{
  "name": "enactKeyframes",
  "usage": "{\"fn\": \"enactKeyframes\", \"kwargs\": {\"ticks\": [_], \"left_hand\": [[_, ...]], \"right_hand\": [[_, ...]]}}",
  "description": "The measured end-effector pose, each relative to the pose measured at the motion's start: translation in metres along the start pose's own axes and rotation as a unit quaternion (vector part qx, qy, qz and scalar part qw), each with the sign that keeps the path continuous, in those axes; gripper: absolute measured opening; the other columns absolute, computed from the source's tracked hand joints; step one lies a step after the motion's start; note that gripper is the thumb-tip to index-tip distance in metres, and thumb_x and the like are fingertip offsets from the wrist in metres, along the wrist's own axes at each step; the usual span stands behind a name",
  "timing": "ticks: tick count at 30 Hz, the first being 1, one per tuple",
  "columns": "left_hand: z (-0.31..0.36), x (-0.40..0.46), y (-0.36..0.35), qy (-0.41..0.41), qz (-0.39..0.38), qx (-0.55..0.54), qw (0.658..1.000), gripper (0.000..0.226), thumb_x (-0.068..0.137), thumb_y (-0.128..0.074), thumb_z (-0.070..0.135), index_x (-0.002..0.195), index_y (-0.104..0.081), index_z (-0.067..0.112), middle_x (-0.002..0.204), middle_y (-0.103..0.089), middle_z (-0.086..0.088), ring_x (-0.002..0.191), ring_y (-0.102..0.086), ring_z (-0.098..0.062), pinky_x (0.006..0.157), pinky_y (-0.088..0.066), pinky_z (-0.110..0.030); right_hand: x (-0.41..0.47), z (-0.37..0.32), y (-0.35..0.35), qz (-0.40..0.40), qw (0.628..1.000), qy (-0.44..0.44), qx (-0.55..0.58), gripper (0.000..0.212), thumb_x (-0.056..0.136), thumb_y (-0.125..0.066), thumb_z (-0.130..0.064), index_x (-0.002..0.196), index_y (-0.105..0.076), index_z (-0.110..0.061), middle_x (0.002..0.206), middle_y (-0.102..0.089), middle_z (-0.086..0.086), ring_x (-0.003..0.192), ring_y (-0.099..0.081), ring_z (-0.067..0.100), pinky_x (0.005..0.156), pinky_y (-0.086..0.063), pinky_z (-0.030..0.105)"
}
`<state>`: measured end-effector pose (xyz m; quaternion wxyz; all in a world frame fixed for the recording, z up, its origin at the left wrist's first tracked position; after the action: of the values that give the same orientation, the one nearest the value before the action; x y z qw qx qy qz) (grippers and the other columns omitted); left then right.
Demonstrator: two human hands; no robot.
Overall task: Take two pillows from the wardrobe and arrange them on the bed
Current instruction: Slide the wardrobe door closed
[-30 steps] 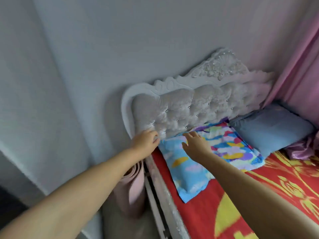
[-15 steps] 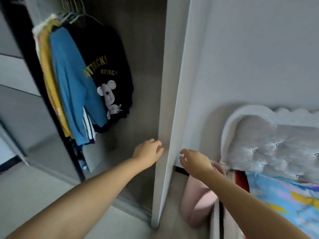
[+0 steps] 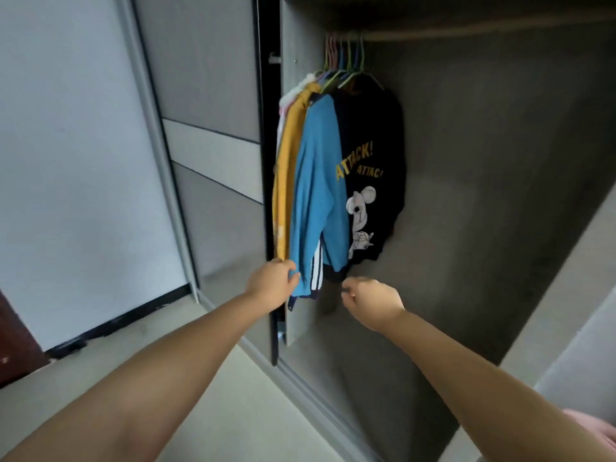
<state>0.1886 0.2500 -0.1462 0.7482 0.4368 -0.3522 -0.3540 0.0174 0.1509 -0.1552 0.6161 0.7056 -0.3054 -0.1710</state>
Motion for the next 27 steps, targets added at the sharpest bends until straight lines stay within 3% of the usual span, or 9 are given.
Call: {"fn": "enactKeyframes", "kwargs": {"ticks": [8,11,14,17,21,27], "left_hand": [[-0.099,0.105,0.070,-0.001,0.034,0.016,0.999,0.030,0.096,-0.044,0.031,0.116,-0.060,0.016,0.113,-0.062,-0.012,0.101,-0.060,-0.030,0.084,-0.051,-0.038],[-0.116,0.141,0.075,-0.010,0.036,-0.004,0.999,0.030,0.096,-0.044,0.031,0.117,-0.059,0.015,0.112,-0.062,-0.012,0.100,-0.060,-0.030,0.081,-0.049,-0.036],[-0.125,0.187,0.075,-0.013,0.042,-0.031,0.999,0.028,0.095,-0.045,0.029,0.114,-0.060,0.014,0.112,-0.064,-0.013,0.099,-0.060,-0.031,0.081,-0.048,-0.035],[-0.130,0.239,0.075,-0.019,0.048,-0.064,0.997,0.029,0.095,-0.045,0.029,0.115,-0.059,0.015,0.113,-0.063,-0.011,0.099,-0.061,-0.029,0.084,-0.051,-0.037],[-0.139,0.304,0.079,-0.023,0.064,-0.090,0.994,0.037,0.096,-0.043,0.031,0.130,-0.048,0.017,0.121,-0.059,-0.009,0.103,-0.059,-0.025,0.089,-0.052,-0.040],[-0.154,0.383,0.092,-0.002,0.097,-0.164,0.982,0.050,0.095,-0.045,0.026,0.142,-0.029,0.020,0.138,-0.045,-0.012,0.114,-0.056,-0.029,0.092,-0.047,-0.037]], "right_hand": [[0.133,-0.090,-0.016,-0.004,0.999,-0.027,0.032,0.033,0.100,-0.039,-0.029,0.128,-0.052,-0.016,0.121,-0.062,0.008,0.106,-0.062,0.029,0.082,-0.051,0.037],[0.175,-0.104,-0.020,-0.016,1.000,-0.020,0.015,0.033,0.101,-0.039,-0.026,0.129,-0.049,-0.014,0.123,-0.060,0.010,0.107,-0.061,0.030,0.085,-0.053,0.040],[0.225,-0.106,-0.017,-0.005,0.999,-0.026,0.026,0.035,0.101,-0.039,-0.028,0.132,-0.048,-0.015,0.124,-0.059,0.009,0.104,-0.062,0.029,0.077,-0.052,0.036],[0.281,-0.106,-0.015,0.018,0.999,-0.021,0.036,0.039,0.100,-0.041,-0.029,0.138,-0.043,-0.018,0.128,-0.056,0.008,0.108,-0.061,0.028,0.082,-0.054,0.039],[0.359,-0.112,-0.015,0.051,0.996,-0.032,0.061,0.048,0.099,-0.043,-0.033,0.143,-0.032,-0.018,0.135,-0.047,0.009,0.103,-0.061,0.028,0.080,-0.055,0.041],[0.441,-0.129,-0.020,0.115,0.969,-0.081,0.202,0.074,0.095,-0.052,-0.039,0.152,-0.010,-0.019,0.153,-0.027,0.011,0.122,-0.054,0.030,0.090,-0.053,0.045]]}}
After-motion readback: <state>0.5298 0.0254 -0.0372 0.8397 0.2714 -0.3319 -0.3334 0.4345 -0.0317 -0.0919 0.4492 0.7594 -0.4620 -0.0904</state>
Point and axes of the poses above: each hand's wrist, its own x-axis towards the middle knuckle, its own y-axis out of the back of the hand, z = x × y, the point moved 3 cm from there along x, towards the middle knuckle
